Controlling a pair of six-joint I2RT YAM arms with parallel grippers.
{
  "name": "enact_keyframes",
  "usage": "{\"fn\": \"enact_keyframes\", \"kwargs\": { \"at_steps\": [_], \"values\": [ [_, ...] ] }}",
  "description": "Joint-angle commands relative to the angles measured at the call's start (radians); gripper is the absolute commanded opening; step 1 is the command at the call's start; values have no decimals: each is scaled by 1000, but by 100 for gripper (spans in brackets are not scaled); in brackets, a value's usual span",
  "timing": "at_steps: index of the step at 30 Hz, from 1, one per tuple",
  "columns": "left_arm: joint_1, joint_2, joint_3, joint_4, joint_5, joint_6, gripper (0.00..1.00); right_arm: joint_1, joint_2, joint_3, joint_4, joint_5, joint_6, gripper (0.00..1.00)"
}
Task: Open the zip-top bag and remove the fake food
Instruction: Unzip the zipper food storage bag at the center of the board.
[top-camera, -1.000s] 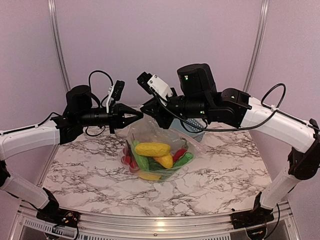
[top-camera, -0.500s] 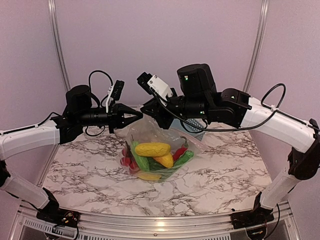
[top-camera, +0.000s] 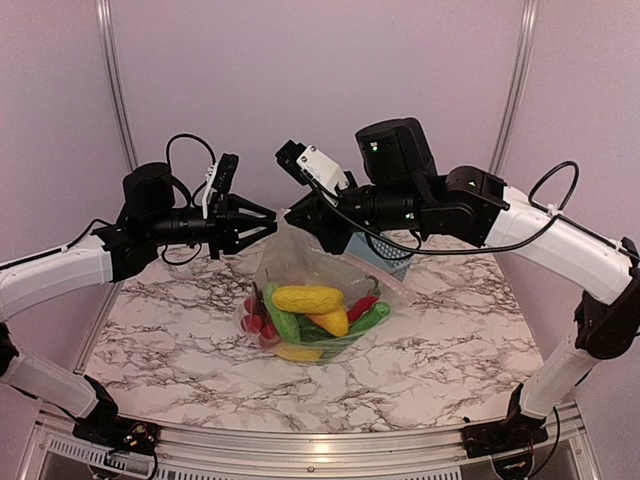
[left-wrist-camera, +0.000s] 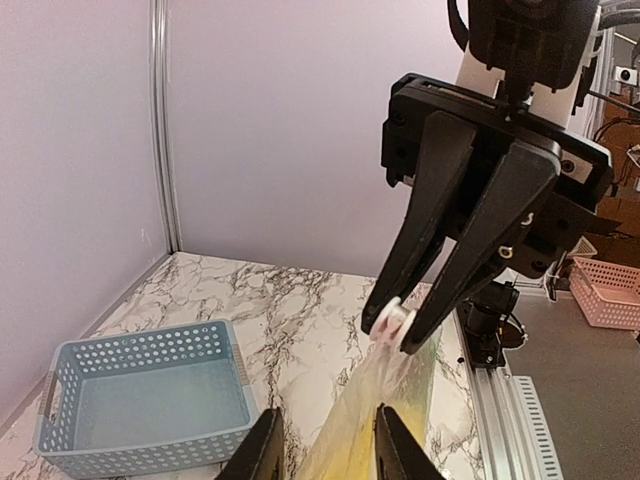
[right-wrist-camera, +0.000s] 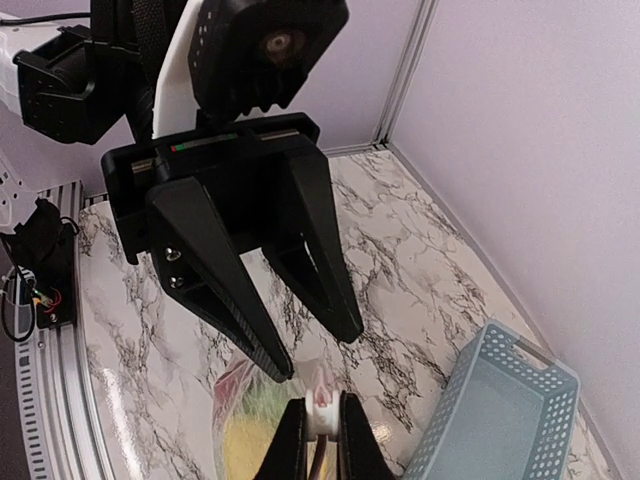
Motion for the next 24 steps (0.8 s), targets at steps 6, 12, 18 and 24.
{"fn": "enact_keyframes", "kwargs": {
  "at_steps": [6, 12, 18, 24],
  "values": [
    [1, -9, 52, -81, 49, 71, 37, 0, 36, 74, -42, -40, -3, 3],
    [-4, 28, 94, -112, 69, 80, 21, 2, 46, 83, -49, -42, -5, 3],
    [-5, 34, 89, -105, 59, 74, 0, 1, 48, 75, -50, -35, -3, 3],
    [-1, -8, 24, -10, -35, 33, 0, 2, 39, 53, -51, -13, -2, 3]
  ]
}}
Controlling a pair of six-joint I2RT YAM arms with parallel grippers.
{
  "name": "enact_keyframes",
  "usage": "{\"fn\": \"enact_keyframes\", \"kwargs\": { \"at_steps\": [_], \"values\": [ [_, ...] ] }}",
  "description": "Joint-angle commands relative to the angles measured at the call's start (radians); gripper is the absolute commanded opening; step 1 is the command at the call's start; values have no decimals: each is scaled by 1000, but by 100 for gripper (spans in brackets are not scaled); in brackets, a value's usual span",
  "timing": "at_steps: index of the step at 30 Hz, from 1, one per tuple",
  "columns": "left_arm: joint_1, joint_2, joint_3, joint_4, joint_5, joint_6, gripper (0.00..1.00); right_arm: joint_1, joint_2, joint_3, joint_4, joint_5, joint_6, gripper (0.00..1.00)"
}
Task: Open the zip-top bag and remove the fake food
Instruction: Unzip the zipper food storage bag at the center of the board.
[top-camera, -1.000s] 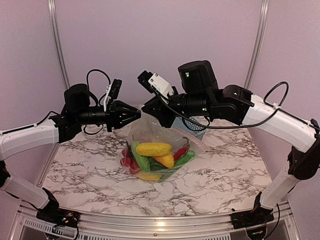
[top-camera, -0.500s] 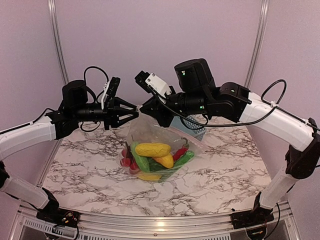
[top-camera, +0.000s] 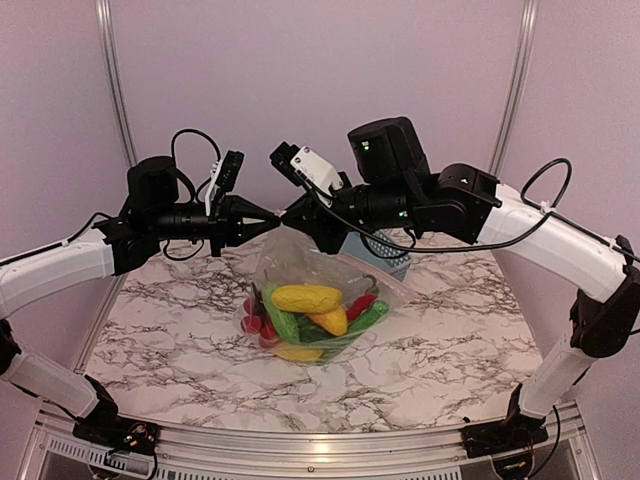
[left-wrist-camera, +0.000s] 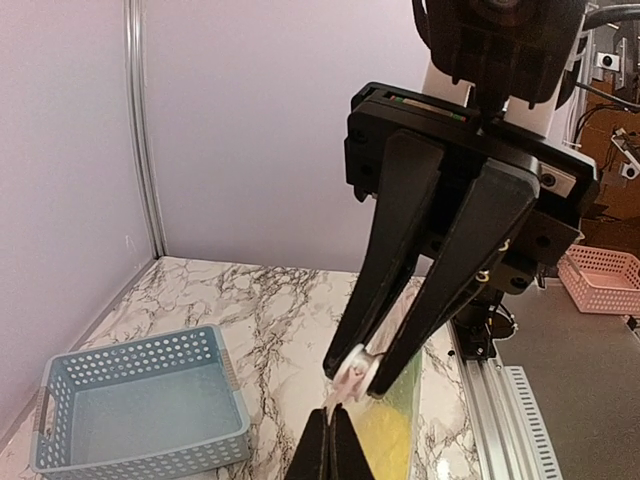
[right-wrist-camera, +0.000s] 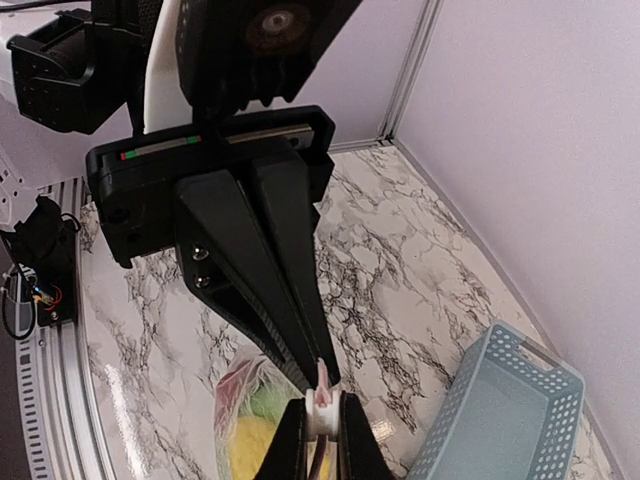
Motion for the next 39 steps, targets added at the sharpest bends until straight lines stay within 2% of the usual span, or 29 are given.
{"fn": "enact_keyframes", "kwargs": {
  "at_steps": [1, 10, 20, 39],
  "values": [
    [4, -37, -49, 80, -95, -43, 0, 1, 1, 7, -27, 10, -1, 3],
    [16, -50, -79, 132, -240, -113, 0, 0, -17, -33, -28, 56, 0, 3],
    [25, -54, -95, 155, -330, -127, 0, -8, -50, -79, -35, 86, 0, 2],
    [43, -31, -96, 176, -624, -154, 0, -17, -109, -123, -94, 114, 28, 2]
  ]
}}
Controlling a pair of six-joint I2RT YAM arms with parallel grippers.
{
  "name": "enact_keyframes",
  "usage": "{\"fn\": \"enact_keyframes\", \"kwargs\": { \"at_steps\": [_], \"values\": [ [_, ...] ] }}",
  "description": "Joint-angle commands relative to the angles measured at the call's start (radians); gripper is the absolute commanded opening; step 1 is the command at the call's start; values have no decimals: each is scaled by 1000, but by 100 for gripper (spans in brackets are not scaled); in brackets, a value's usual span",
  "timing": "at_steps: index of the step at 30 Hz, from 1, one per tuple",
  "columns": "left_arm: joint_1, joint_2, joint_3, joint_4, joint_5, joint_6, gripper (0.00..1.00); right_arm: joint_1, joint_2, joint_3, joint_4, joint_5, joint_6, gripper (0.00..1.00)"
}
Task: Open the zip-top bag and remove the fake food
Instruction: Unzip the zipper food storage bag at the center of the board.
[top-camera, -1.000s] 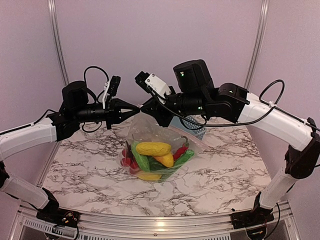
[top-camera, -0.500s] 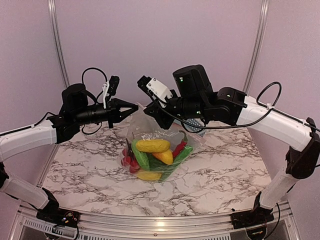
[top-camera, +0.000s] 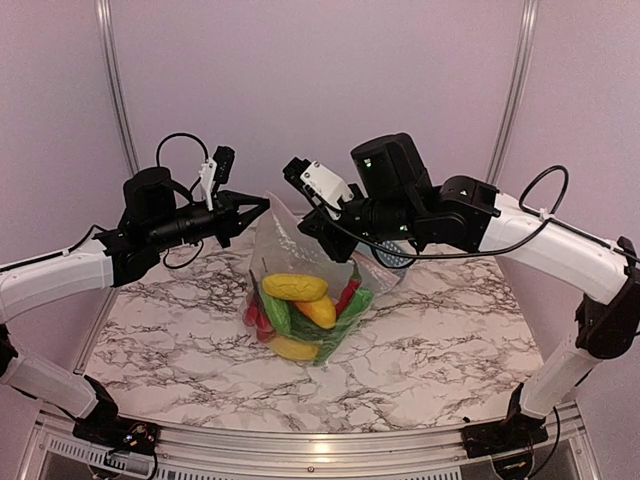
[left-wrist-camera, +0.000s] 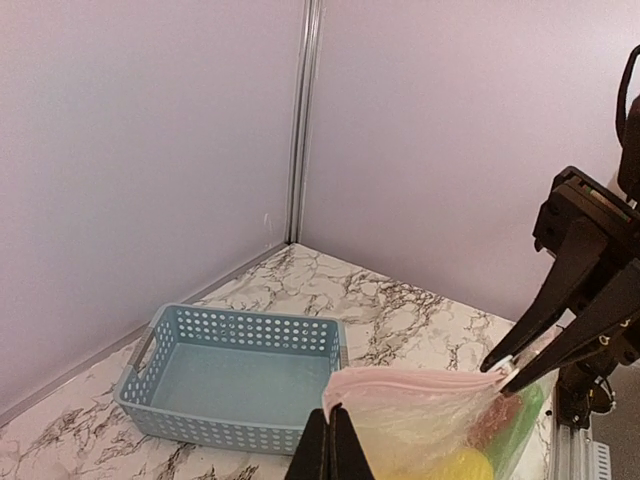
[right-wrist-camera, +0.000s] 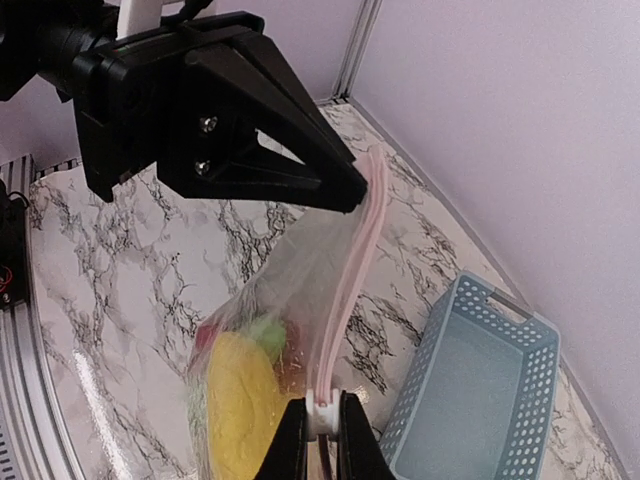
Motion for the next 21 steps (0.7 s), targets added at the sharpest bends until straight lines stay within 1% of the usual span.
{"fn": "enact_keyframes", "kwargs": {
  "at_steps": [1, 15, 21],
  "values": [
    [52, 2, -7, 66, -208, -24, 0, 1, -79, -24, -110, 2, 27, 2],
    [69, 57, 9, 71, -340, -74, 0, -1, -161, -89, -193, 3, 87, 2],
    [77, 65, 9, 66, -367, -82, 0, -1, -202, -112, -230, -8, 114, 2]
  ]
}}
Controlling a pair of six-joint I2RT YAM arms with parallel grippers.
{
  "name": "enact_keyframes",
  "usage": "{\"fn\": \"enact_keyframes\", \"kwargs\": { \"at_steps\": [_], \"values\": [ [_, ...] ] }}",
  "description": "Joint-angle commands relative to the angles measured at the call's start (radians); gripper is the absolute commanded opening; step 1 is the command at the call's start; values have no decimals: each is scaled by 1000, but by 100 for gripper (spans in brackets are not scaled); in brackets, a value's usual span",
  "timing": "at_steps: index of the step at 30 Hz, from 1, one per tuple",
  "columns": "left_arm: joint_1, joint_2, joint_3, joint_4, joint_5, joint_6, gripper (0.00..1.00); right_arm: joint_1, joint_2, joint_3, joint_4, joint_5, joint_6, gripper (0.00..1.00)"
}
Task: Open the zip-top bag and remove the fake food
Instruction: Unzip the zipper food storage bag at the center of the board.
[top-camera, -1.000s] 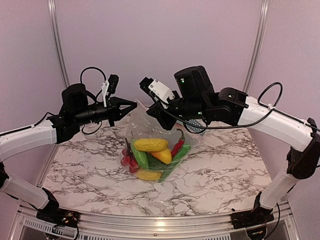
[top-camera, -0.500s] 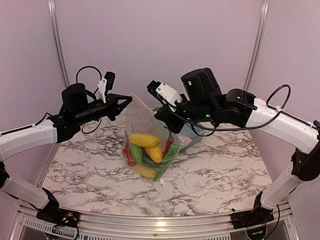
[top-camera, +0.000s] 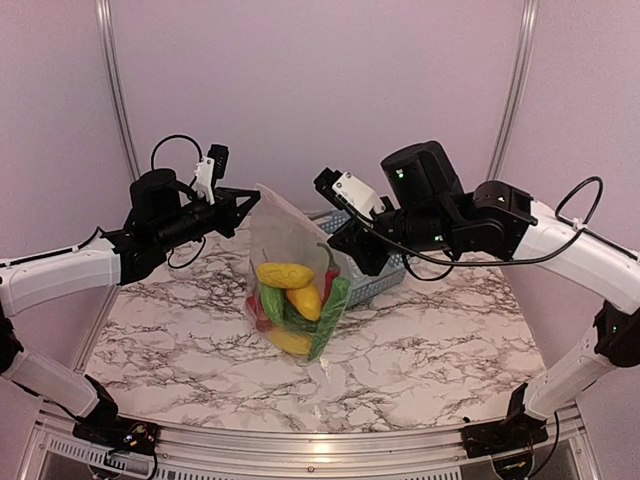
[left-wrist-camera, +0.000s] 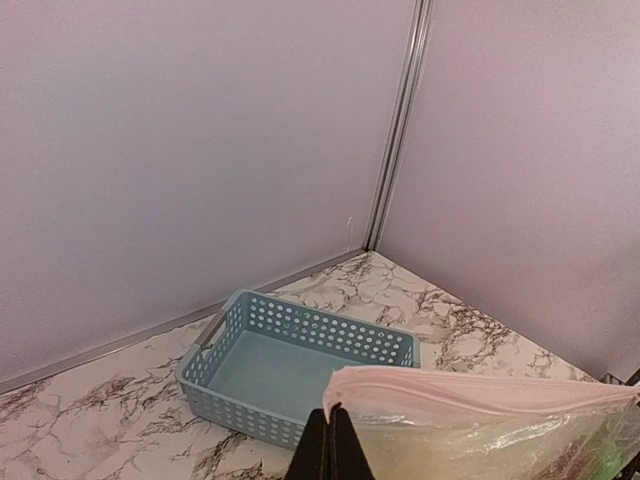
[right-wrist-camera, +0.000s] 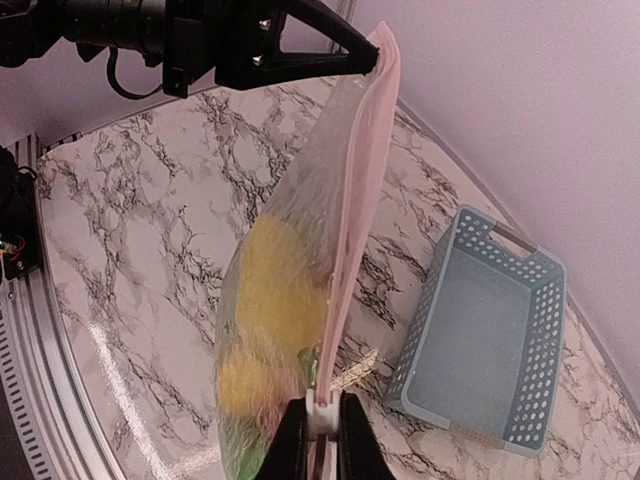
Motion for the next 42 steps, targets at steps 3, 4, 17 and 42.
{"fn": "enact_keyframes", "kwargs": {
  "at_steps": [3, 4, 17, 42],
  "values": [
    [57, 17, 6, 29, -152, -13, 0, 0, -81, -25, -134, -39, 52, 2],
    [57, 16, 5, 31, -150, -13, 0, 1, -86, -33, -141, -45, 58, 2],
    [71, 6, -27, 75, -78, -14, 0, 2, -141, -93, -204, -64, 116, 4],
    [67, 26, -47, 186, 391, 26, 0, -1, 15, 255, -201, 36, 71, 67]
  ]
}}
